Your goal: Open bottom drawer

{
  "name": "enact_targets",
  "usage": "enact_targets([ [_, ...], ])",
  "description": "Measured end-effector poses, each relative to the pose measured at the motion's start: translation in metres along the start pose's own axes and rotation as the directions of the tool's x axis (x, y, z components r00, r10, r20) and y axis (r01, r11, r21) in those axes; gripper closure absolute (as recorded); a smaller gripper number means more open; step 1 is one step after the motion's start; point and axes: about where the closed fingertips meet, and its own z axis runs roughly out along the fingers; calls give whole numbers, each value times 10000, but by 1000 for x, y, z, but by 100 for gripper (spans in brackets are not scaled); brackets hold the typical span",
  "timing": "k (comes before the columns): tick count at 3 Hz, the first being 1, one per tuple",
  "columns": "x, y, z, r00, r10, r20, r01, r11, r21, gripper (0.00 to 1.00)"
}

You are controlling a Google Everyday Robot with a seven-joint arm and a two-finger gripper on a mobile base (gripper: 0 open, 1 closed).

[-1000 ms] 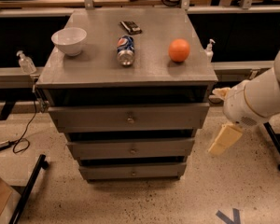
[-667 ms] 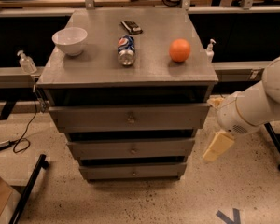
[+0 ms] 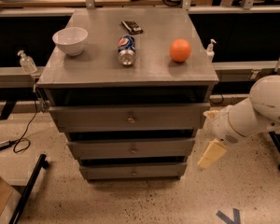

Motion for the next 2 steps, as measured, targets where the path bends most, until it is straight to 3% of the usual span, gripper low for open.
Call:
enact_targets([
  [2,10,5,23,9993,358,125,-353,9987,-372,0],
])
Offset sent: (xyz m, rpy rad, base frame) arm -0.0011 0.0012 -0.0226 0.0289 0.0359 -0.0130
